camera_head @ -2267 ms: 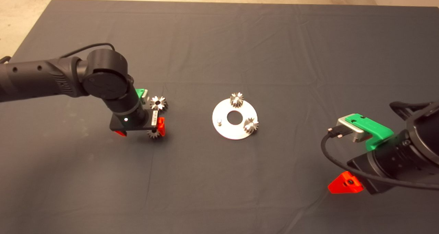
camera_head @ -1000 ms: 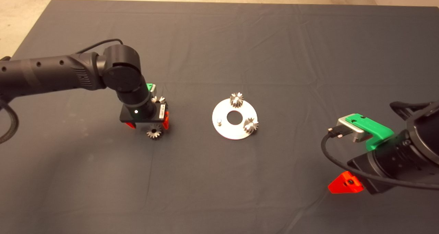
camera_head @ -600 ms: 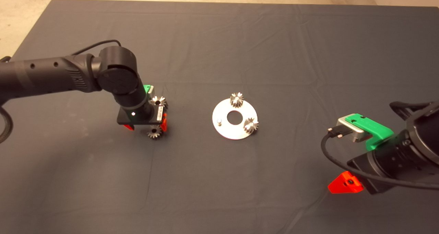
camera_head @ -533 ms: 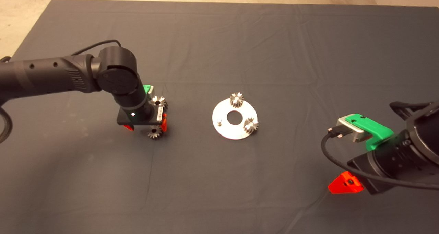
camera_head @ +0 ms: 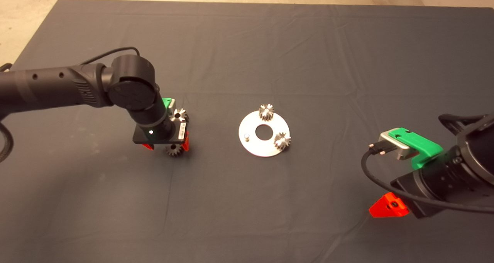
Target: Remove an incorrectly installed larger gear and replace it with the correct smaller gear
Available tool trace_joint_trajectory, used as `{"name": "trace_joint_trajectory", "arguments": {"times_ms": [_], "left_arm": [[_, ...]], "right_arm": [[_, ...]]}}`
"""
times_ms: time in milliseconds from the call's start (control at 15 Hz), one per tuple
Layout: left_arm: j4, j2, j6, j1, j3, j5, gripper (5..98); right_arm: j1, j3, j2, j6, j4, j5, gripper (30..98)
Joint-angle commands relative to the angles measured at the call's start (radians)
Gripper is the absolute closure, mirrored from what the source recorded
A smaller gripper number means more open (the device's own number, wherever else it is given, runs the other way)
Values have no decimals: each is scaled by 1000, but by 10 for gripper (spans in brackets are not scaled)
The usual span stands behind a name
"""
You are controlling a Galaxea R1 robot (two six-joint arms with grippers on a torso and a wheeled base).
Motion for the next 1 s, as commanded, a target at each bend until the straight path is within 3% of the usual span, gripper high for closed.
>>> {"name": "trace_joint_trajectory", "arguments": {"times_ms": [0, 400, 933], "left_arm": [[9, -2, -4, 19, 10, 114, 241], [13, 4, 3, 30, -12, 108, 288], [13, 6, 38, 26, -44, 74, 288]], "right_arm": [[14, 3, -2, -3, 34, 2, 308], [15, 3, -2, -3, 34, 2, 308], [15, 3, -2, -3, 34, 2, 308]]}}
